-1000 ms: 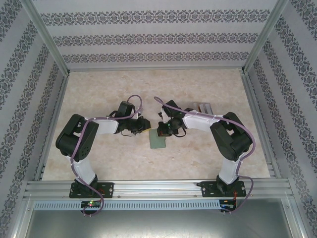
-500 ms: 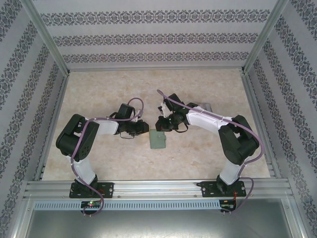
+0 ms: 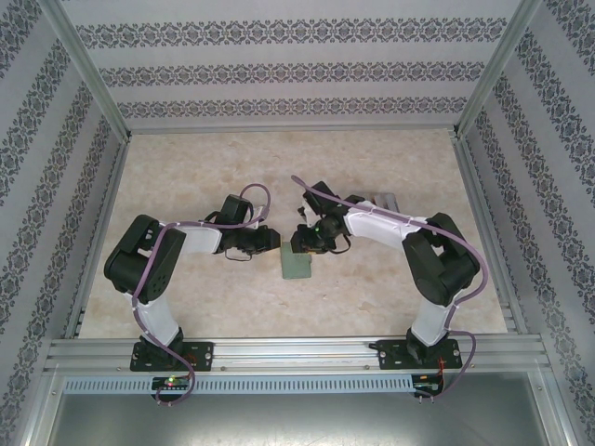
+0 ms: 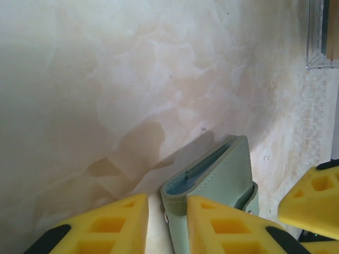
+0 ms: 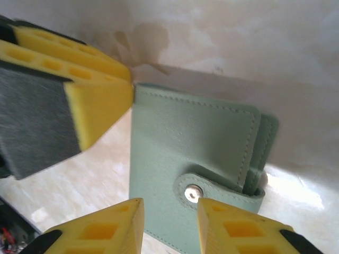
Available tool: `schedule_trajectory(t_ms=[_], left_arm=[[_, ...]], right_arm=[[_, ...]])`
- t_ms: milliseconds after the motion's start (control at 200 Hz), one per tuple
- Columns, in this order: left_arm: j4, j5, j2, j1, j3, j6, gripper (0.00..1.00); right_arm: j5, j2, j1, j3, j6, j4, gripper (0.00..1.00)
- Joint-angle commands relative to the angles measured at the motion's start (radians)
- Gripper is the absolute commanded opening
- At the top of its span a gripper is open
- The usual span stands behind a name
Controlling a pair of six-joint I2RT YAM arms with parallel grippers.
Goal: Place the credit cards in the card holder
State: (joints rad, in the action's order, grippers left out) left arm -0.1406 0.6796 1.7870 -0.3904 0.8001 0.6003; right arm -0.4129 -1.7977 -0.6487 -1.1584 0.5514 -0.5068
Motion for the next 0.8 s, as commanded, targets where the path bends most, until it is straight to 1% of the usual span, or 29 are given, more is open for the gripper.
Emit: schedule_trajectory(t_ms=[0,65,180,340,505,640,799], left_arm=[[0.006,-0.023,-0.012,0.004,-0.021,-0.033,0.27],[0.012,-0.036,-0.008,0.004,-0.021,-0.036,0.27],[0.013,-0.030,0.006,0.005,-0.016,-0.032,0.27],[0.018,-0.037,0.021,0.006,-0.011,-0.030,0.27],[0.016,-0.037,0.024,0.007,-0.012,-0.031,0.27],[0.014,-0.031,0.022,0.006,-0.013,-0.029,0.26],[0.018,-0.048,0.021,0.006,-0.014,-0.026,0.26]], right_arm=[[0.094,-0.032,-0.033,-0.038,0.020,-0.080,0.31],[0.120,-0.041,-0.041,-0.048,0.027,-0.093,0.30],[0.123,-0.065,-0.055,-0.064,0.027,-0.100,0.30],[0.157,-0.085,-0.068,-0.100,0.017,-0.141,0.25],[0.158,-0.095,-0.069,-0.136,0.001,-0.179,0.23],[0.174,-0.061,-0.071,-0.143,0.003,-0.190,0.30],[0.271,-0.067,-0.106,-0.164,-0.002,-0.226,0.33]])
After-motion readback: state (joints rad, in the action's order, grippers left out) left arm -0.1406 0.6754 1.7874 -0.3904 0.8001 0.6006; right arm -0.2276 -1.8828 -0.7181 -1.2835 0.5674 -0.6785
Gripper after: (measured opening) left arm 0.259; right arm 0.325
